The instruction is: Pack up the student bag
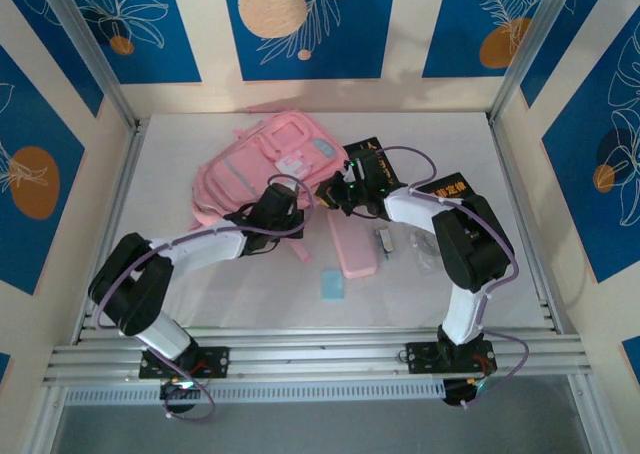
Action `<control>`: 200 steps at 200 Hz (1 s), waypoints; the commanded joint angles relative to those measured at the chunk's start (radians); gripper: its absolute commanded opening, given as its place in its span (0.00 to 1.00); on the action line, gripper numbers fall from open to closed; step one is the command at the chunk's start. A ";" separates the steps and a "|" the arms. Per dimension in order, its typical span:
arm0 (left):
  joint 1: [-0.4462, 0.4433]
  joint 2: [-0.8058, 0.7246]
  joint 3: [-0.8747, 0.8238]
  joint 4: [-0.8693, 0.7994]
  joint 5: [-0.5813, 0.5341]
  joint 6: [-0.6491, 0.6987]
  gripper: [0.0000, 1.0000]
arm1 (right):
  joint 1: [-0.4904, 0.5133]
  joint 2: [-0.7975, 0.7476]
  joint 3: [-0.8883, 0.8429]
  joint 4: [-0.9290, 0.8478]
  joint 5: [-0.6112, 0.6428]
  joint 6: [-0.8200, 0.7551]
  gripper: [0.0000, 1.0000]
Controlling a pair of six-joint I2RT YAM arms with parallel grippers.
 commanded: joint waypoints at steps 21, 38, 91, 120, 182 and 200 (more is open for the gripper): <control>0.052 0.014 -0.023 -0.228 -0.051 0.002 0.00 | -0.057 -0.011 0.026 0.046 0.049 0.010 0.00; 0.058 0.062 0.014 -0.284 -0.073 -0.003 0.00 | -0.047 -0.026 0.021 0.034 0.066 0.008 0.00; 0.072 0.040 0.000 -0.385 -0.083 -0.033 0.00 | -0.079 -0.022 0.006 0.027 0.141 -0.043 0.00; 0.096 -0.036 -0.040 -0.429 -0.051 -0.015 0.00 | -0.124 -0.002 0.029 0.037 0.121 -0.101 0.00; 0.055 -0.063 0.030 -0.451 0.087 0.025 0.00 | -0.131 0.129 0.242 -0.064 0.036 -0.179 0.00; 0.037 -0.054 0.059 -0.414 0.112 -0.003 0.00 | -0.123 0.117 0.234 -0.068 0.000 -0.161 0.20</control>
